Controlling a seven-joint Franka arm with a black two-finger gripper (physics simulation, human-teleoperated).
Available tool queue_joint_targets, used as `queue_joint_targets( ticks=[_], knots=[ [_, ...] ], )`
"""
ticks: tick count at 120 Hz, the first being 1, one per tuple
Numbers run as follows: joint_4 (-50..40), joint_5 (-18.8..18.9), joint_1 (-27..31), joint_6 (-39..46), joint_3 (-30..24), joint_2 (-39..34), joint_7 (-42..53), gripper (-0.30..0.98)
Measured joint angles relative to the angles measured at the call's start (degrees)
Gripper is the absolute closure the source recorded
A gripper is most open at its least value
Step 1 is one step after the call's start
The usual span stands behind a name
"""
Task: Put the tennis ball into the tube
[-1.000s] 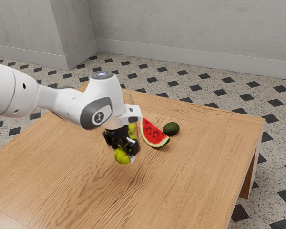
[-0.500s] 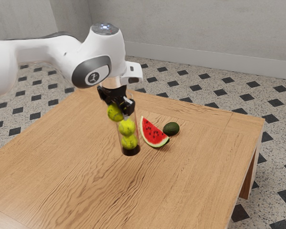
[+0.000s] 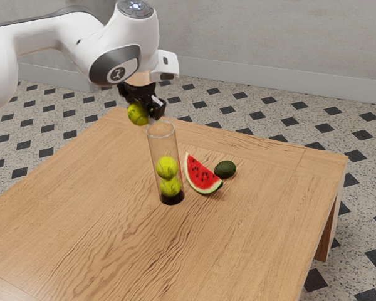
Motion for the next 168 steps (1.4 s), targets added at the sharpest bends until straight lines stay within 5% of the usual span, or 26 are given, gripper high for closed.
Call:
queue_joint_targets(
  ticks=[109, 168],
  knots=[
    [2.3, 7.34, 3.74, 7.21, -9.01, 4.31, 6.73, 0.33],
    [7.68, 0.65, 4.3, 3.66, -4.96, 8.04, 10.53, 0.33]
  ],
)
